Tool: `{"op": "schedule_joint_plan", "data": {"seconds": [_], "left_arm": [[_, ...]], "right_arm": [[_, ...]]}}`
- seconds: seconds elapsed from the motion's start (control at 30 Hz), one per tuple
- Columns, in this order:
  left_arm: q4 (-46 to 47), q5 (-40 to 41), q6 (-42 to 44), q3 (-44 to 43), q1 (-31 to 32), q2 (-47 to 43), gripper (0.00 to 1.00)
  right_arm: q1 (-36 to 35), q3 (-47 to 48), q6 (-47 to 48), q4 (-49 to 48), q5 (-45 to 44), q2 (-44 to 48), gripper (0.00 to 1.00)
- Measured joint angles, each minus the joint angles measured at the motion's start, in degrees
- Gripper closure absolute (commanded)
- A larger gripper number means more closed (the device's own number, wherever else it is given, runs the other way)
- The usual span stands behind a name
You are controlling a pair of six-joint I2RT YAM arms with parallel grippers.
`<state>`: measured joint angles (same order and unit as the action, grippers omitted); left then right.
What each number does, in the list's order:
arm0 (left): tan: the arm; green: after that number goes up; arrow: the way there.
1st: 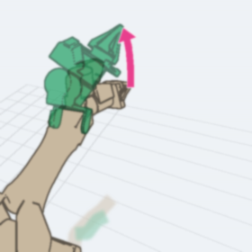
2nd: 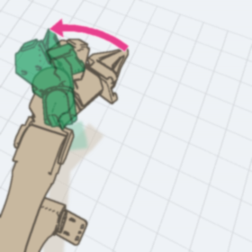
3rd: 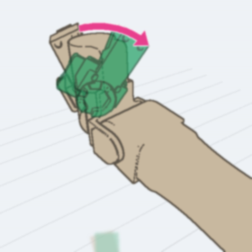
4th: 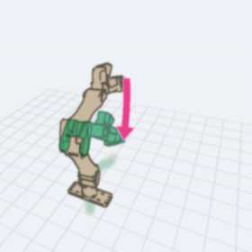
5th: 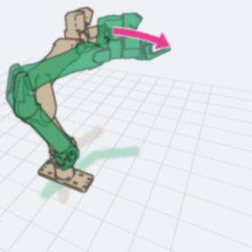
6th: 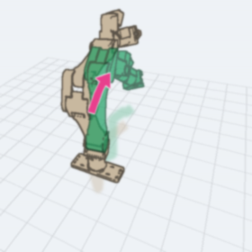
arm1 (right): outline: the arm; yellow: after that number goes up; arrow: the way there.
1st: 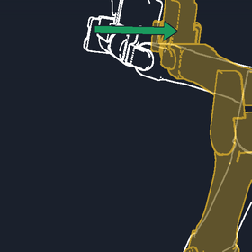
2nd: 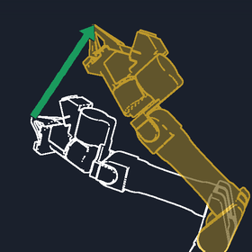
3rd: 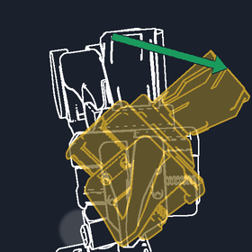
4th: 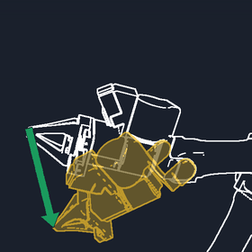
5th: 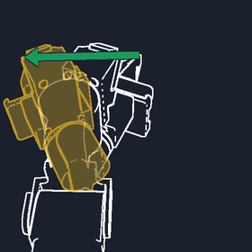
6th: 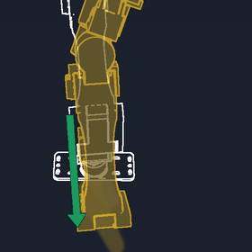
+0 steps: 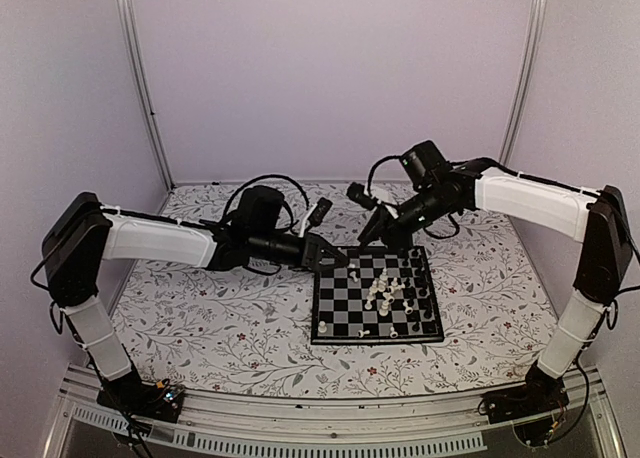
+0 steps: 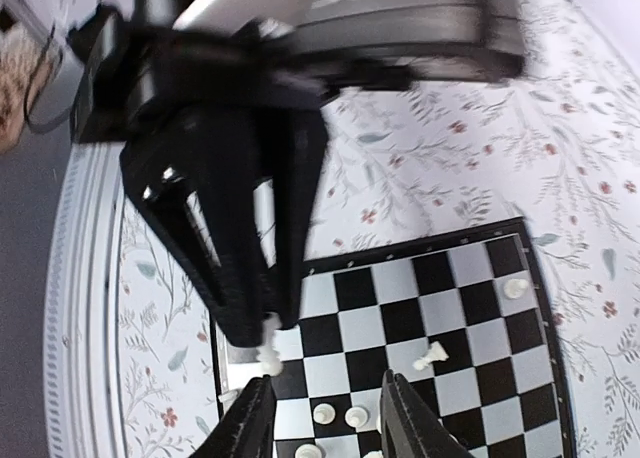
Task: Set up the chess pieces on the board
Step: Place the chess piece on the chessboard.
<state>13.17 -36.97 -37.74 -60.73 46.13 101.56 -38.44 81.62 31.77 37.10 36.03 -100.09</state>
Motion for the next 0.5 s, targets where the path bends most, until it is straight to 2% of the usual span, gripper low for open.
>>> {"op": "schedule_joint_plan", "data": {"seconds": [0.23,0.3,0.5], "left_arm": [[16.5,6.0,-3.7,3.7,0.0,-5.6,0.89],[21.0,7.6,-4.5,4.3,0.0,-5.9,0.89],[28.1,10.9,-6.2,5.1,0.0,-5.9,0.89]], "right_arm": [[13.9,5.4,-15.9,-8.8,14.6,2.9,0.54],[15.2,5.3,-21.1,-11.1,19.7,2.7,0.51],[13.6,4.3,-32.4,-16.2,31.3,-0.6,0.52]]}}
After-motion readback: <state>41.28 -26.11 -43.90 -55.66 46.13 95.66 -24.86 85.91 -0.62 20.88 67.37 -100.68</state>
